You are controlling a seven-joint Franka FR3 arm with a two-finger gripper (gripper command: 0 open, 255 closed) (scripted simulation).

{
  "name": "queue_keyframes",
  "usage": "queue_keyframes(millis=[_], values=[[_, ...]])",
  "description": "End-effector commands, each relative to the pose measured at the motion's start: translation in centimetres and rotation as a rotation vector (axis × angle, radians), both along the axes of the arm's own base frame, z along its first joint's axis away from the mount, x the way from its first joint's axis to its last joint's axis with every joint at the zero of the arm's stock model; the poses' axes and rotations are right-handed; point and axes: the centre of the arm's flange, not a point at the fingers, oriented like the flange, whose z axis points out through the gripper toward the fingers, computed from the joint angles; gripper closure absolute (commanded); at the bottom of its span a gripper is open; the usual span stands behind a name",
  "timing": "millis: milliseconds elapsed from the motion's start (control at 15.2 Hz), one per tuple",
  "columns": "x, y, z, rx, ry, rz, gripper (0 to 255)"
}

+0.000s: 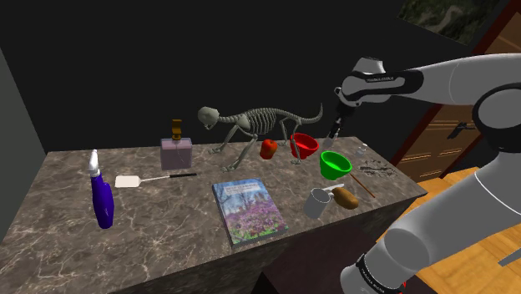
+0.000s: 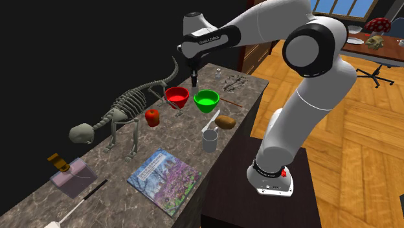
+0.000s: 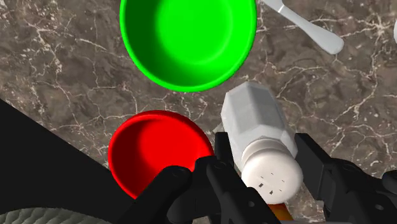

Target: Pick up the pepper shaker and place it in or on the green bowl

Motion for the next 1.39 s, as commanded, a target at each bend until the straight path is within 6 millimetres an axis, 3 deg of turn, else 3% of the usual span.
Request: queue_keyframes(millis=[0, 396, 1320], values=[[-1.3, -2.4, 0.3, 0.0, 0.0, 0.002, 255], [-4.5, -9.3, 0.9, 0.0, 0.0, 0.002, 255], [-4.5, -9.3, -6.5, 0.0, 0.0, 0.002, 255]])
